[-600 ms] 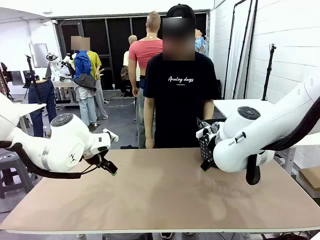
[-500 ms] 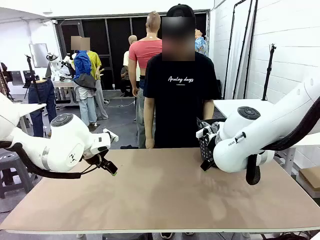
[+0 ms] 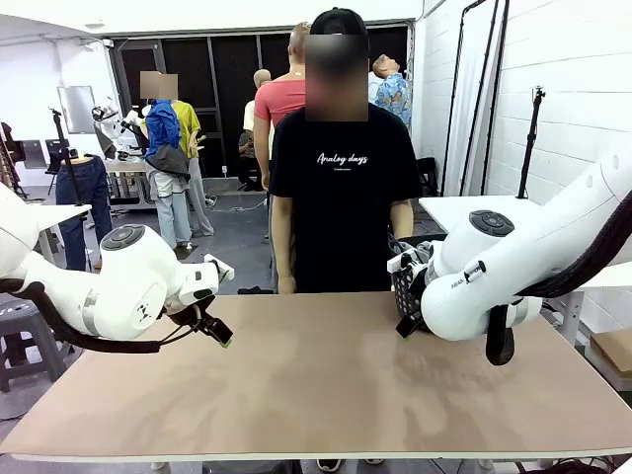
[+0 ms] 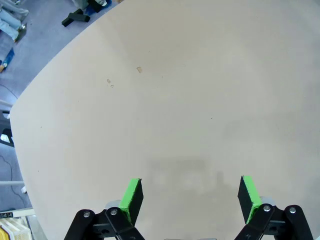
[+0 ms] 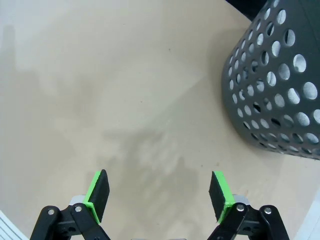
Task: Fold the training pants.
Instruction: Grab both ends of the Training pants handed by a person.
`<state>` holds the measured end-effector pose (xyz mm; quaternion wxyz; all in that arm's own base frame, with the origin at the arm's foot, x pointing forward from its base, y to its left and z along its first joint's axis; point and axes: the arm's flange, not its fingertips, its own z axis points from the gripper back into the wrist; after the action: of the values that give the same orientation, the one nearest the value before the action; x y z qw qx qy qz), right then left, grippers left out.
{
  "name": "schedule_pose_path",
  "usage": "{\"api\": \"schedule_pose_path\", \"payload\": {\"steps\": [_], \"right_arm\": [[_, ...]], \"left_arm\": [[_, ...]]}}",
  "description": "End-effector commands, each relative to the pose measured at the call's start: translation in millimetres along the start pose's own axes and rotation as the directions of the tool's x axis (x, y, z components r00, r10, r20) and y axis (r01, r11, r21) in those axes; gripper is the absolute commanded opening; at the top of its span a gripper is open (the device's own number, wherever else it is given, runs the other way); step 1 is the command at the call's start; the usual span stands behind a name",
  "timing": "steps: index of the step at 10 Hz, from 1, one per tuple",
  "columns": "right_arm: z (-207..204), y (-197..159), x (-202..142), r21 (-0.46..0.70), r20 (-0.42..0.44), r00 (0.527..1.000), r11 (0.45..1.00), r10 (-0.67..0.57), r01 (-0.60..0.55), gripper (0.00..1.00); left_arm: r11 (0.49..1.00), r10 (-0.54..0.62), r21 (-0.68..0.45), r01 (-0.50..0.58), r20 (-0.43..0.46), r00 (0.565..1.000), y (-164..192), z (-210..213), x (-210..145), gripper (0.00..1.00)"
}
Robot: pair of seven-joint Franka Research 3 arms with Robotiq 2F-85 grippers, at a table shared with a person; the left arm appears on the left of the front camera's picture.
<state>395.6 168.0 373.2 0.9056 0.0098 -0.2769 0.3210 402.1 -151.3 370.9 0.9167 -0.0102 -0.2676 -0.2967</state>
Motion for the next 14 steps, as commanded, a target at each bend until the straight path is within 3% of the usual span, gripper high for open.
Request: {"api": "schedule_pose_path", "payload": {"steps": [1, 9, 11, 14], "right_arm": [[0, 0, 0, 0.000, 0.000, 1.000, 1.000, -0.001, 0.001, 1.00], [0, 0, 0, 0.000, 0.000, 1.000, 1.000, 0.000, 0.000, 1.00], [29, 1, 14, 0.048, -0.011, 1.000, 0.999, -0.005, 0.006, 1.00], [89, -2, 34, 0.017, -0.069, 0.998, 1.000, -0.004, 0.005, 1.00]], "left_arm": [[1.000, 0.002, 0.000, -0.002, 0.000, 1.000, 1, 0, 0, 1.00], [1.000, 0.000, 0.000, 0.000, 0.000, 1.000, 0, 0, 0, 1.00], [1.000, -0.023, 0.006, 0.023, -0.021, 1.000, -3, 28, 9, 1.00], [0.999, -0.017, -0.029, 0.015, -0.080, 0.997, -7, 90, 30, 1.00]]}}
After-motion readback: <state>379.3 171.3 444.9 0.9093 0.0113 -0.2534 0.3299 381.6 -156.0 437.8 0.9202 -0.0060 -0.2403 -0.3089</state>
